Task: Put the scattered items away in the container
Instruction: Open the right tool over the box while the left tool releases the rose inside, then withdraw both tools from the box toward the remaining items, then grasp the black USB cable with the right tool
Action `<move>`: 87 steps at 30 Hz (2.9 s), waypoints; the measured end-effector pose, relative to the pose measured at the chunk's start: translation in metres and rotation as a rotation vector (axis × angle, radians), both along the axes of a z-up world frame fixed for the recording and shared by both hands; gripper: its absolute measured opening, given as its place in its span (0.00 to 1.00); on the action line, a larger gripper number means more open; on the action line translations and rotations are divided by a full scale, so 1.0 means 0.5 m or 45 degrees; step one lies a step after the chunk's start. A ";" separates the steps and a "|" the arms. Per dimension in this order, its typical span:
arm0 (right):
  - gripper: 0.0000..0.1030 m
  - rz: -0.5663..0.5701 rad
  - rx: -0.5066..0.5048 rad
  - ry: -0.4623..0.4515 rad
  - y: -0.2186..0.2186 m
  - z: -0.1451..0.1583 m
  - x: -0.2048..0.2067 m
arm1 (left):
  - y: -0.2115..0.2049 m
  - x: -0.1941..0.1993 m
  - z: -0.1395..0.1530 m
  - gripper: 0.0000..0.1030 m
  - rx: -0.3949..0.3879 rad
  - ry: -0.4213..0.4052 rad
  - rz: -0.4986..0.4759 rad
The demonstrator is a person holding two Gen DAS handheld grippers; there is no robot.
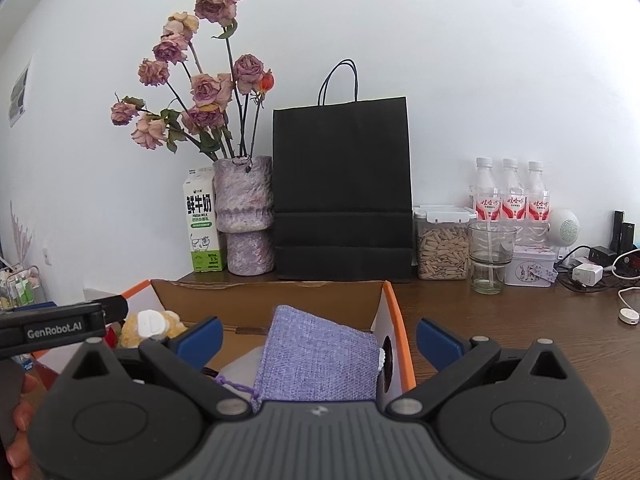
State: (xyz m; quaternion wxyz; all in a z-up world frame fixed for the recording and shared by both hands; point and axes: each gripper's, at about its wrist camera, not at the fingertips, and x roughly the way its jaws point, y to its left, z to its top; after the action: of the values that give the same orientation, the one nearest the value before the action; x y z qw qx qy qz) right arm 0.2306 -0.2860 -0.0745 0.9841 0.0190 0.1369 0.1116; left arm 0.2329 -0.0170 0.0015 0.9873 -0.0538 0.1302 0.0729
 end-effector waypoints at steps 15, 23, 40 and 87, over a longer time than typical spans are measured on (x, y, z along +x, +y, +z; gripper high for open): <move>1.00 0.004 -0.013 -0.035 -0.015 -0.001 -0.039 | 0.024 -0.057 0.000 1.00 -0.024 -0.103 0.045; 1.00 -0.020 -0.058 -0.024 -0.032 -0.023 -0.081 | 0.042 -0.105 -0.008 1.00 -0.020 -0.084 0.079; 1.00 -0.017 -0.092 0.090 -0.074 -0.058 -0.210 | 0.075 -0.209 -0.042 1.00 -0.013 0.019 0.035; 0.27 0.113 -0.153 0.383 -0.023 -0.111 -0.282 | 0.039 -0.279 -0.091 1.00 0.141 0.282 -0.109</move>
State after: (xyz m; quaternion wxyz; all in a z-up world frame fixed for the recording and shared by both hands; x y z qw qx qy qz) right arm 0.0896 -0.2973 -0.1302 0.9460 -0.0294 0.2897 0.1423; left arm 0.0935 0.0025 -0.0441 0.9706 0.0147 0.2363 0.0432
